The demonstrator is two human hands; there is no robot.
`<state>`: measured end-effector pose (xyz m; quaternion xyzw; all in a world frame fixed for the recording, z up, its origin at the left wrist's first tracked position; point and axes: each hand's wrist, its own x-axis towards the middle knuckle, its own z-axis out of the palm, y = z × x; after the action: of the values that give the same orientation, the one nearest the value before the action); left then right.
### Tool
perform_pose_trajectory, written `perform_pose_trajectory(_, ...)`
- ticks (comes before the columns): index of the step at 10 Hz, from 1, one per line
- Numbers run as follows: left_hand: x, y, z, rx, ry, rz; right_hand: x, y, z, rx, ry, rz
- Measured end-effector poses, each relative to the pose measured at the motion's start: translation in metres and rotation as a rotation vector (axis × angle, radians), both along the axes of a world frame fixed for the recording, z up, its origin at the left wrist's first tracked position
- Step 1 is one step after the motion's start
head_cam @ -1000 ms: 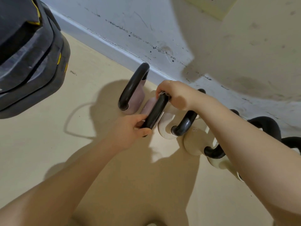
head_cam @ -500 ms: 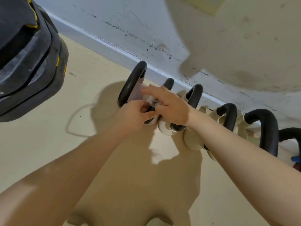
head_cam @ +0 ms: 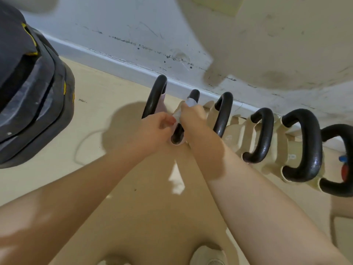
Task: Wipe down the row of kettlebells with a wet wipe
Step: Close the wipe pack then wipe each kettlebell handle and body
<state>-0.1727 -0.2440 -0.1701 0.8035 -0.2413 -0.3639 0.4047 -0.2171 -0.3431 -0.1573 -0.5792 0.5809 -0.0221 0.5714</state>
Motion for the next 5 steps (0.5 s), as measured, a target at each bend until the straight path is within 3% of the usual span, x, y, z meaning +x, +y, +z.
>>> perform_pose_trajectory(1,0.009,0.004,0.013,-0.048,0.008,0.027,-0.007,0.020,-0.021,-0.037,-0.005,0.000)
perform_pose_trajectory(2,0.013,0.000,0.019,-0.145,0.225,0.186,-0.002,0.010,-0.012,0.037,0.003,-0.016)
perform_pose_trajectory(3,0.012,0.001,0.019,-0.161,0.213,0.174,0.004,-0.011,-0.015,-0.022,0.003,-0.024)
perform_pose_trajectory(5,0.009,-0.005,0.014,-0.107,0.140,0.180,-0.019,0.055,-0.059,-0.253,-0.115,-0.144)
